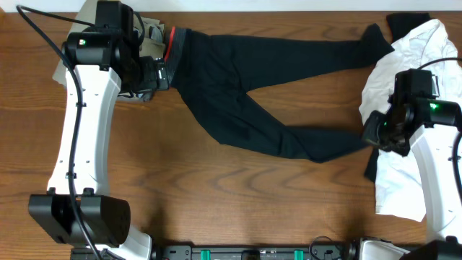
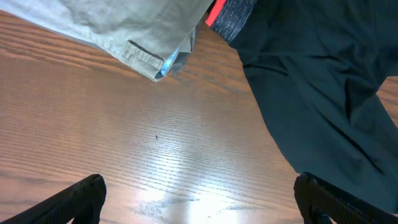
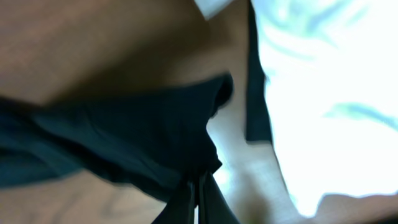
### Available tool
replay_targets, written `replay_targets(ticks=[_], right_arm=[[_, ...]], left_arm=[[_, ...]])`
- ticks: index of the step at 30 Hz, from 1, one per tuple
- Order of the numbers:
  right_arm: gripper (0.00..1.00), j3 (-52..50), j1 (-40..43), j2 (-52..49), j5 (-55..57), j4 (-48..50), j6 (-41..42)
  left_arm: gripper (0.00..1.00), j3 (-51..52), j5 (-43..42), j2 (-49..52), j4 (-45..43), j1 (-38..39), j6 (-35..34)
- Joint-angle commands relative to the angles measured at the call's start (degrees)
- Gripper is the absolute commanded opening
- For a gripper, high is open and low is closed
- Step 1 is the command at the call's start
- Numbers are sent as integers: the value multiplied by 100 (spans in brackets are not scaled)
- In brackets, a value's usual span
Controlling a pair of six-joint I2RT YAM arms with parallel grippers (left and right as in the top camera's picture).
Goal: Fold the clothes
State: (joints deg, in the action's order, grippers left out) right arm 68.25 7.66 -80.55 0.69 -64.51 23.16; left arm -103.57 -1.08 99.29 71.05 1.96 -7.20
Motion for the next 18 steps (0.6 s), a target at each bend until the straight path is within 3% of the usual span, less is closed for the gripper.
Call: replay_targets(ticks=[1,8,14,18], right_arm=[[1,98,111,234,-24,629,444],[2,70,111,-286,649,2393,2026],[1,70,101,-1073,1268,2258,4931],[1,70,103,-1303,1281,2079,5672]], left_arm=[[98,-2,28,0,-7,-28,94],[98,-2,26,0,-96,-28,92],[98,-2,28,2,-120,-28,94],[98,-2,28,4,-133,-28,94]])
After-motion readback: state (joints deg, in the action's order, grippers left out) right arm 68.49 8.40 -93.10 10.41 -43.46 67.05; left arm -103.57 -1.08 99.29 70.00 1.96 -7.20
